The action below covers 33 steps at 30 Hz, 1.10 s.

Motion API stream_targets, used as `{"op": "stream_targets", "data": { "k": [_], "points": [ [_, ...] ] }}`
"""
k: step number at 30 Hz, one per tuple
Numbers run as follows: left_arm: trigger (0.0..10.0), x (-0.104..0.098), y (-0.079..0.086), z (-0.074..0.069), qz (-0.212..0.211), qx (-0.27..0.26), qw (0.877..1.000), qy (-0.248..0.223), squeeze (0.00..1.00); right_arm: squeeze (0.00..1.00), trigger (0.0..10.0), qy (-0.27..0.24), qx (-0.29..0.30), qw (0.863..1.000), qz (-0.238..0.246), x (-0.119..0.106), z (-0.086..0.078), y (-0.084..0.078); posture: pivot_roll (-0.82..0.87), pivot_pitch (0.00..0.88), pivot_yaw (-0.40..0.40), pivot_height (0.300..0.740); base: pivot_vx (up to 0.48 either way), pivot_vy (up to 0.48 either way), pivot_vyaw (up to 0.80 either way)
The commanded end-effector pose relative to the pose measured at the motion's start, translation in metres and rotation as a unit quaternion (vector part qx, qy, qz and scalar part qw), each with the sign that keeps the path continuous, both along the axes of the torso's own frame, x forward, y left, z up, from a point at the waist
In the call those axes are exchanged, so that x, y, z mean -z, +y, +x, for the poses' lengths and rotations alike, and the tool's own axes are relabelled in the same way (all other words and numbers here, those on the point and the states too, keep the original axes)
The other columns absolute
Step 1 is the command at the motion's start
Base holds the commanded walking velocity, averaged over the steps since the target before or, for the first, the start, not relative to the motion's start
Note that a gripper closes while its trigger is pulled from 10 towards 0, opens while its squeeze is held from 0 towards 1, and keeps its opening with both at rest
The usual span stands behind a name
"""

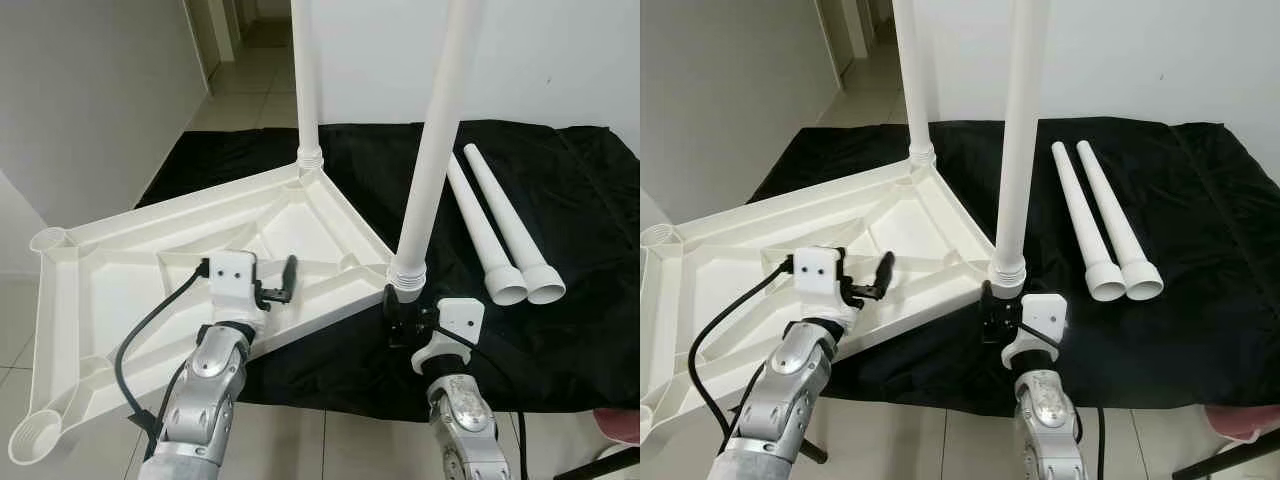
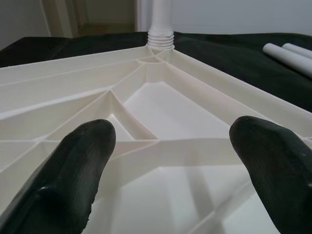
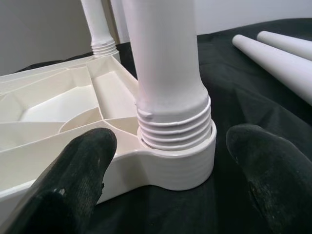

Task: Building children table

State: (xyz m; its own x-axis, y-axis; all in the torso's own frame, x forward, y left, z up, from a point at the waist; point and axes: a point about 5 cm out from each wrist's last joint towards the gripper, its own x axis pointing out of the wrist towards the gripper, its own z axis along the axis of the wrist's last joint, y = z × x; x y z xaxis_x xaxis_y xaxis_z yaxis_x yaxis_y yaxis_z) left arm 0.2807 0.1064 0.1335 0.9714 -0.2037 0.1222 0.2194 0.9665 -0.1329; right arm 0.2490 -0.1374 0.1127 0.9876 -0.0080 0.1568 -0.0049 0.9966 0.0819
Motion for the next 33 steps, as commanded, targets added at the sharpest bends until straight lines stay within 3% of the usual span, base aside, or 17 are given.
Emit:
{"op": "stream_targets", "data": {
  "k": [1, 9, 14, 16, 21, 23, 29, 33],
  "points": [
    [10.0, 0.007, 0.005, -0.002, -0.003, -0.018, 1.000, 0.008, 0.00, 0.00, 10.0, 0.019, 0.012, 1.000, 0.011, 0.007, -0.001, 0.000, -0.09, 0.000, 0.088, 0.740, 0.000, 0.000, 0.00],
    [10.0, 0.021, -0.001, -0.012, -0.029, -0.013, 0.999, 0.028, 0.00, 0.00, 10.0, 0.025, 0.063, 0.998, -0.009, 0.007, -0.005, -0.006, -0.10, 0.000, 0.084, 0.740, 0.000, 0.000, 0.00],
    [10.0, 0.023, -0.001, -0.013, -0.043, -0.012, 0.998, 0.036, 0.00, 0.00, 10.0, 0.051, 0.074, 0.994, -0.070, 0.011, -0.004, -0.006, -0.10, 0.002, 0.082, 0.740, 0.000, 0.000, 0.00],
    [10.0, 0.024, -0.001, -0.013, -0.042, -0.013, 0.998, 0.037, 0.00, 0.00, 10.0, 0.047, 0.065, 0.995, -0.053, 0.011, -0.004, -0.004, -0.10, 0.000, 0.082, 0.740, 0.000, 0.000, 0.00],
    [10.0, 0.022, 0.000, -0.011, -0.024, -0.015, 0.999, 0.023, 0.00, 0.00, 10.0, 0.017, 0.039, 0.998, -0.052, 0.004, -0.004, 0.000, -0.10, 0.000, 0.080, 0.740, 0.000, 0.000, 0.00],
    [10.0, 0.020, -0.003, -0.010, -0.004, 0.007, 1.000, 0.013, 0.00, 0.00, 10.0, 0.014, 0.039, 0.998, -0.053, 0.003, -0.004, 0.000, -0.10, 0.000, 0.080, 0.740, 0.000, 0.000, 0.00],
    [10.0, 0.011, -0.005, -0.006, -0.009, 0.026, 1.000, -0.004, 0.00, 0.00, 10.0, 0.001, 0.034, 0.997, -0.066, -0.001, -0.001, 0.000, -0.10, 0.000, 0.080, 0.740, 0.000, 0.000, 0.00],
    [10.0, 0.001, -0.006, 0.000, 0.028, 0.044, 0.998, -0.032, 0.00, 0.00, 10.0, -0.011, 0.029, 0.998, -0.059, -0.008, 0.007, -0.001, -0.09, 0.000, 0.082, 0.740, 0.000, 0.000, 0.00]
  ]
}}
